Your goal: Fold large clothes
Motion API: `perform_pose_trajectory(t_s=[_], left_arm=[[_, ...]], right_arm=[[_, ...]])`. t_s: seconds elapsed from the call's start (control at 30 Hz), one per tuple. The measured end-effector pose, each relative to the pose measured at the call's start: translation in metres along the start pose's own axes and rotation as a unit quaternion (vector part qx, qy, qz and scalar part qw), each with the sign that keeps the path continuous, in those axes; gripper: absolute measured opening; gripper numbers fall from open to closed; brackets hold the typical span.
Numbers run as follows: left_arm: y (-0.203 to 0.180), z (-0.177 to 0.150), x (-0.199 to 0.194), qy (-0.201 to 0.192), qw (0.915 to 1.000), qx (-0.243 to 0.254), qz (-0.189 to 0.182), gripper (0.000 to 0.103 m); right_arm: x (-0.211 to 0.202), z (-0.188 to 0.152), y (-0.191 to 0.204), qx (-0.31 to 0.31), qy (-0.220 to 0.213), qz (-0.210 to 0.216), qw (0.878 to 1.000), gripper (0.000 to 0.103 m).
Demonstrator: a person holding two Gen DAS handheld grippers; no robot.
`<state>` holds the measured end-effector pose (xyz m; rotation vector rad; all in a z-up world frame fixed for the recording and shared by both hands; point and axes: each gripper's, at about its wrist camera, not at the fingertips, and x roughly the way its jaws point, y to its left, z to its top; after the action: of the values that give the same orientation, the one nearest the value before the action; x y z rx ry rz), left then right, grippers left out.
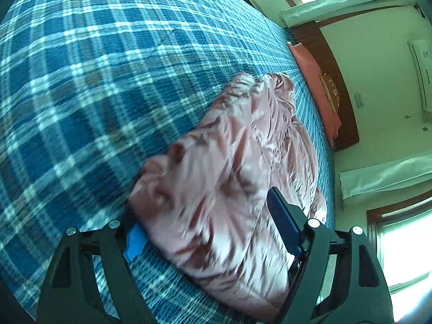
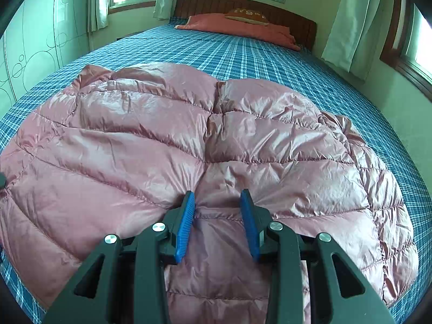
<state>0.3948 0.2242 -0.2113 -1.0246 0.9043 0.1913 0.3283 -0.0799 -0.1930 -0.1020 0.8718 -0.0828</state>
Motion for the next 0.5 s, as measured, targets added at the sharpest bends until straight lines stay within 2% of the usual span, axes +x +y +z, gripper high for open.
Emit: perform_pose_trajectory(t_s=[0.2,0.27,0.33,0.4,0.43,0.5], left_arm=[[-0.005,0.023,0.022,0.023,0.9994,0.021,0.014,0.079],[-0.010,0.023,0.023,0.022,0.9985,0.044,0.024,0.077],[-0.018,0.022,0.025,0.016,0.9965,0.074,0.036,0.062],[-0.026,0.024,0.029,0.022,0.9945,0.099,0.027,0.035],[-0.031,0.024,0.028,0.018,0.9935,0.108,0.029,0.032],[-0.042,0.024,0.023,0.010,0.9906,0.134,0.027,0.021]], right_arm=[[0.000,0.000,0.000,0.000,0.000,0.000,1.000,0.036],[0.000,0.000,0.000,-0.001,0.000,-0.001,1.000,0.036],[0.000,0.000,0.000,-0.001,0.000,-0.002,1.000,0.036],[0.000,0.000,0.001,-0.001,0.000,-0.002,1.000,0.036],[0.000,0.000,0.001,-0.001,0.000,-0.002,1.000,0.036],[0.000,0.000,0.001,-0.002,0.001,-0.003,1.000,0.036]])
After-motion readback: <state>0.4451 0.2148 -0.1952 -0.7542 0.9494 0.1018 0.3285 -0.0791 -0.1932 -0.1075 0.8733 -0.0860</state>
